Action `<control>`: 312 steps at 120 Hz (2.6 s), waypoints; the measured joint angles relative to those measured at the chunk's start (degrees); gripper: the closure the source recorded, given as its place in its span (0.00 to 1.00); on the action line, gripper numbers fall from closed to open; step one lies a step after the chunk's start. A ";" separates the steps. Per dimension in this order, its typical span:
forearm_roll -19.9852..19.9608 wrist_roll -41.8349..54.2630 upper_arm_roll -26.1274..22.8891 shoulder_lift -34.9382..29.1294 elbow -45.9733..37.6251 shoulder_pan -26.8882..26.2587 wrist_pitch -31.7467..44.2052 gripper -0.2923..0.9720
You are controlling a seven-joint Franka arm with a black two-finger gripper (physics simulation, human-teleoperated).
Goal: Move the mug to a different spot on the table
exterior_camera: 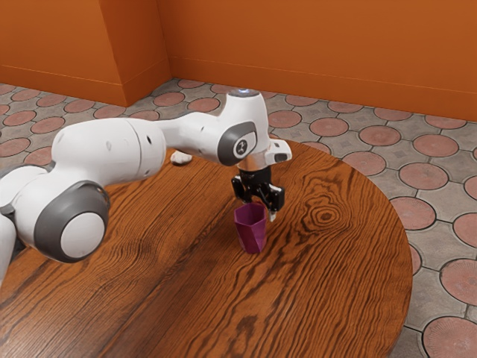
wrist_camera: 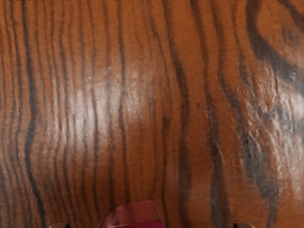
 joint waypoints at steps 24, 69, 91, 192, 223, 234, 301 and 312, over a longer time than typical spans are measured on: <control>0.09 0.35 0.04 -0.39 -0.05 -0.31 0.08 0.59; 0.91 0.29 0.31 -1.92 0.07 -0.36 -1.42 0.77; 2.60 -0.16 0.41 -2.71 0.50 -0.44 -4.42 0.79; 9.69 4.48 -3.79 5.05 20.51 8.39 -34.64 0.84; 9.73 8.64 -5.13 11.66 28.28 10.81 -40.02 0.84; 9.74 9.78 -5.29 12.10 28.51 10.83 -40.62 0.84; 8.04 14.56 -7.59 10.48 27.94 10.75 -34.95 0.34; 7.75 15.65 -7.61 5.37 26.78 10.44 -32.85 0.31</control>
